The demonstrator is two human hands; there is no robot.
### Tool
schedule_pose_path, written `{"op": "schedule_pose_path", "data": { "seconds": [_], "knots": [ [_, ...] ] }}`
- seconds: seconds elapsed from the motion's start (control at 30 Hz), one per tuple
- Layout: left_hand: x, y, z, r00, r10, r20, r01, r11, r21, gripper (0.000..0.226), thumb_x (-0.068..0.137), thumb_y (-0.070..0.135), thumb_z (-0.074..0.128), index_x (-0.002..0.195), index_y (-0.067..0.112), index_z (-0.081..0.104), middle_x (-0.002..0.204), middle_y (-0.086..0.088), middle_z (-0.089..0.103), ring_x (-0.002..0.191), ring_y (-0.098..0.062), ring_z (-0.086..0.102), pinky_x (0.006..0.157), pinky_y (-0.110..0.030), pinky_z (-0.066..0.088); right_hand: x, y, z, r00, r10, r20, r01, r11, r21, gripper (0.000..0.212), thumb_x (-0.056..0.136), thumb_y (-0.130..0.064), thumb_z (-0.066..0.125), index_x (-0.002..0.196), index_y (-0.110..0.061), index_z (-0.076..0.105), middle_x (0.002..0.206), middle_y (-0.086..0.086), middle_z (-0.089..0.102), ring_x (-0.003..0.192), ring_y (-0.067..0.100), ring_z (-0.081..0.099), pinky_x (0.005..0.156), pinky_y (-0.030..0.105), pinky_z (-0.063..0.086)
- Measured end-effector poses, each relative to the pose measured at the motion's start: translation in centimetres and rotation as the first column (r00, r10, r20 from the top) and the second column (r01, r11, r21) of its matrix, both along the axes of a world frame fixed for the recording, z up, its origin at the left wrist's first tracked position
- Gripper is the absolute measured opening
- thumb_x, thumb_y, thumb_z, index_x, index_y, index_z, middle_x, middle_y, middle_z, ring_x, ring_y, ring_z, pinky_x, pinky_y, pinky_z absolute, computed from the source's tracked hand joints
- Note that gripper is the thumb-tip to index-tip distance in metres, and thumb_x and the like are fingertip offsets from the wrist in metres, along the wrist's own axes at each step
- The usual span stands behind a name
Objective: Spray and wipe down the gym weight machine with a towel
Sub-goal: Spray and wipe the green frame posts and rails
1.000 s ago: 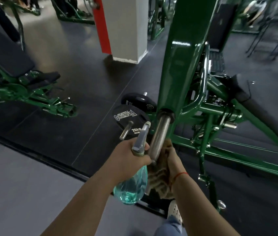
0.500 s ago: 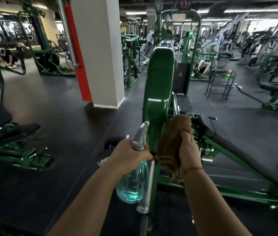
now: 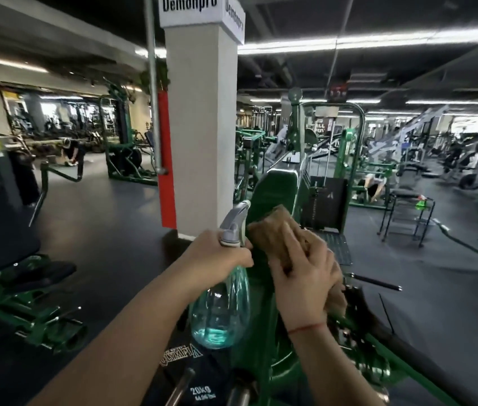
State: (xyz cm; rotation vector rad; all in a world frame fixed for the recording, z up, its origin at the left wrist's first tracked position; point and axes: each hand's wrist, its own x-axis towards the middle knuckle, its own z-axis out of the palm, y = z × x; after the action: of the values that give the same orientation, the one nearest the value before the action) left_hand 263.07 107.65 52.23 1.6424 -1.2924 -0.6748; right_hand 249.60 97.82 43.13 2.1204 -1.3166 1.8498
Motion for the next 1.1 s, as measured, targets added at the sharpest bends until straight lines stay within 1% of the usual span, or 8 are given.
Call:
{"op": "schedule_pose_path", "data": {
  "seconds": [0.13, 0.33, 0.4, 0.5, 0.67, 0.8, 0.93, 1.1],
  "knots": [
    [-0.3, -3.2, 2.5, 0.998, 0.041, 0.044, -0.040, 0.999, -0.025, 0.013, 0.068, 0.026, 0.079, 0.081, 0.024, 0.075, 0.090, -0.013, 0.074, 0.089, -0.036, 0.071, 0.085, -0.044, 0.058, 0.5, -4.8, 3.6, 0.973, -0.035, -0.230, 0.003, 0.991, -0.137, 0.057, 0.074, -0.032, 0.085, 0.129, -0.036, 0.067, 0.125, 0.006, 0.059, 0.111, 0.032, 0.047, 0.092, 0.052, 0.040],
    [-1.7, -7.2, 4.5, 0.994, 0.107, 0.022, -0.103, 0.987, -0.122, 0.016, 0.074, 0.021, 0.080, 0.089, 0.019, 0.077, 0.099, -0.018, 0.074, 0.098, -0.039, 0.069, 0.089, -0.048, 0.056, 1.6, -13.2, 14.3, 0.844, 0.045, -0.535, 0.020, 0.993, 0.114, 0.042, 0.094, -0.051, 0.056, 0.137, -0.048, 0.054, 0.138, -0.008, 0.051, 0.130, 0.027, 0.041, 0.106, 0.049, 0.029],
    [-2.5, -8.4, 4.9, 0.995, 0.095, -0.001, -0.094, 0.987, -0.129, 0.037, 0.059, 0.031, 0.080, 0.088, 0.009, 0.073, 0.098, -0.029, 0.069, 0.095, -0.049, 0.067, 0.091, -0.060, 0.055, 2.9, -15.9, 15.9, 0.789, 0.072, -0.611, 0.014, 0.991, 0.136, 0.039, 0.097, -0.051, 0.050, 0.135, -0.046, 0.055, 0.136, -0.007, 0.054, 0.131, 0.027, 0.043, 0.108, 0.052, 0.027],
    [-2.8, -9.7, 4.9, 0.994, 0.087, -0.072, -0.092, 0.993, -0.080, 0.063, 0.045, 0.039, 0.077, 0.095, 0.002, 0.070, 0.100, -0.035, 0.065, 0.094, -0.052, 0.069, 0.086, -0.067, 0.055, 4.5, -19.2, 17.4, 0.776, 0.116, -0.620, 0.024, 0.977, 0.213, 0.035, 0.098, -0.046, 0.047, 0.128, -0.036, 0.060, 0.132, -0.002, 0.058, 0.130, 0.028, 0.045, 0.110, 0.055, 0.025],
    [-3.6, -10.3, 4.5, 0.995, 0.084, -0.048, -0.084, 0.996, -0.006, 0.055, 0.048, 0.040, 0.079, 0.094, 0.009, 0.075, 0.101, -0.026, 0.072, 0.093, -0.044, 0.072, 0.087, -0.058, 0.059, 5.3, -22.0, 17.9, 0.760, 0.123, -0.639, 0.030, 0.974, 0.224, 0.038, 0.094, -0.038, 0.044, 0.128, -0.029, 0.058, 0.131, 0.004, 0.058, 0.129, 0.030, 0.046, 0.106, 0.053, 0.027],
    [-4.6, -9.8, 4.6, 0.983, 0.166, 0.072, -0.166, 0.986, -0.009, 0.032, 0.069, 0.023, 0.080, 0.090, 0.000, 0.071, 0.095, -0.024, 0.070, 0.087, -0.042, 0.070, 0.086, -0.052, 0.056, 4.6, -22.7, 17.9, 0.783, 0.181, -0.596, -0.026, 0.966, 0.259, 0.032, 0.092, -0.039, 0.045, 0.120, -0.028, 0.058, 0.122, 0.004, 0.059, 0.124, 0.031, 0.048, 0.106, 0.053, 0.027],
    [-5.1, -9.0, 5.0, 0.959, 0.244, 0.144, -0.248, 0.969, 0.013, 0.029, 0.065, 0.024, 0.082, 0.084, 0.005, 0.072, 0.094, -0.018, 0.072, 0.092, -0.037, 0.069, 0.090, -0.051, 0.054, 4.1, -23.9, 18.1, 0.780, 0.273, -0.564, -0.105, 0.945, 0.311, 0.021, 0.091, -0.042, 0.048, 0.107, -0.033, 0.057, 0.111, -0.001, 0.059, 0.116, 0.027, 0.049, 0.103, 0.052, 0.028],
    [-4.8, -9.3, 5.0, 0.950, 0.239, 0.200, -0.250, 0.968, 0.030, 0.018, 0.077, 0.014, 0.079, 0.090, 0.003, 0.073, 0.093, -0.018, 0.071, 0.080, -0.026, 0.068, 0.075, -0.036, 0.050, 3.0, -23.3, 17.2, 0.790, 0.293, -0.539, -0.157, 0.946, 0.283, 0.033, 0.092, -0.049, 0.051, 0.122, -0.039, 0.059, 0.122, -0.003, 0.058, 0.123, 0.027, 0.046, 0.108, 0.052, 0.026]
  ]
}}
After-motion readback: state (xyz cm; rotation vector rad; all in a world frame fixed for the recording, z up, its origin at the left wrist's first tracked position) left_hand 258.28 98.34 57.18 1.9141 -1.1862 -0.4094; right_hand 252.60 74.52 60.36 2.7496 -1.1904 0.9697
